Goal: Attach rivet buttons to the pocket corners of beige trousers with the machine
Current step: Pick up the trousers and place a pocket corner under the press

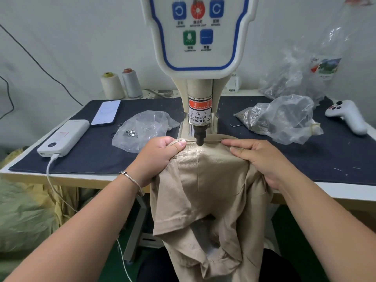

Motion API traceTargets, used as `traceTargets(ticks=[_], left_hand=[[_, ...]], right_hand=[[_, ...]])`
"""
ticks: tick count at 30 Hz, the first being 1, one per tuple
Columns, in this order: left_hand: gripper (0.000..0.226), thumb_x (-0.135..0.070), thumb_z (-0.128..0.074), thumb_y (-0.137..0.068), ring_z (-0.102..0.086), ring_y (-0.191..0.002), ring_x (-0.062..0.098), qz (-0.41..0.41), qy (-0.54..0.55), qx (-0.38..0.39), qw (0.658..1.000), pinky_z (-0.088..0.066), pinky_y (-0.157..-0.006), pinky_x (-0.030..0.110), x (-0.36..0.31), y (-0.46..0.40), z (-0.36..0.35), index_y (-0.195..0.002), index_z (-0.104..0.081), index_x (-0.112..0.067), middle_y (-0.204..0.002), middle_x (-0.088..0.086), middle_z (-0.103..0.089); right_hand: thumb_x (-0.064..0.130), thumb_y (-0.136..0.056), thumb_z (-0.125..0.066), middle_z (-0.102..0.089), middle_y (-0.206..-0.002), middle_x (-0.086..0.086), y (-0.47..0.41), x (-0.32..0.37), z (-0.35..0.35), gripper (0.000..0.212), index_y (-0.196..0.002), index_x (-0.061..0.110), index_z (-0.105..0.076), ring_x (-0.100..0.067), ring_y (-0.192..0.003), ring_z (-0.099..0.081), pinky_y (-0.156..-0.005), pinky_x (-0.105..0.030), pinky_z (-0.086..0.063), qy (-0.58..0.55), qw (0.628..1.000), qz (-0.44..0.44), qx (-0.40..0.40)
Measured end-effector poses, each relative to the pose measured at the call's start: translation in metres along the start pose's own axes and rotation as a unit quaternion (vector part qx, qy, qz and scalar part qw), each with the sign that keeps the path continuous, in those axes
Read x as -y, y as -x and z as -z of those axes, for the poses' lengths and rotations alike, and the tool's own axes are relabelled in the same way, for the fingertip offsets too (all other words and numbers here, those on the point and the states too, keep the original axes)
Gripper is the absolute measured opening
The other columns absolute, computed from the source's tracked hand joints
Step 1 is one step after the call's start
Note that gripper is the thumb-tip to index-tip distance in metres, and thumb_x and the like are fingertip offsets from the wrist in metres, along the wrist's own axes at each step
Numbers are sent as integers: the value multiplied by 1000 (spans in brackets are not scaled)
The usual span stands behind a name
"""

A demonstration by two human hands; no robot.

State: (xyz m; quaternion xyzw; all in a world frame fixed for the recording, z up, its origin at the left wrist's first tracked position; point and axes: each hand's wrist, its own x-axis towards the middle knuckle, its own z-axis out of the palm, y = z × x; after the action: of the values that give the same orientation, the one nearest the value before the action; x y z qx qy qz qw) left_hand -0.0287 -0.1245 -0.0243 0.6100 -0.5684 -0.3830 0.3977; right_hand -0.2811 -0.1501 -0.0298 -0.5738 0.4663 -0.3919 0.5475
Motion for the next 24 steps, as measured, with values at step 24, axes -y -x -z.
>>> traceTargets(ticks=[24], left_hand=[[35,-31,-56,-102,-64,-74,13,38,60,46,996,-50,-64,18,4,7,3,-99,-72,0,-82,8,-71]], right_hand=[[5,-95,-54,-74,-107,7,4,-10,7,31,-98,24,-79,-6,-105,-67,-97,-28,-46,-10,999,42,10]])
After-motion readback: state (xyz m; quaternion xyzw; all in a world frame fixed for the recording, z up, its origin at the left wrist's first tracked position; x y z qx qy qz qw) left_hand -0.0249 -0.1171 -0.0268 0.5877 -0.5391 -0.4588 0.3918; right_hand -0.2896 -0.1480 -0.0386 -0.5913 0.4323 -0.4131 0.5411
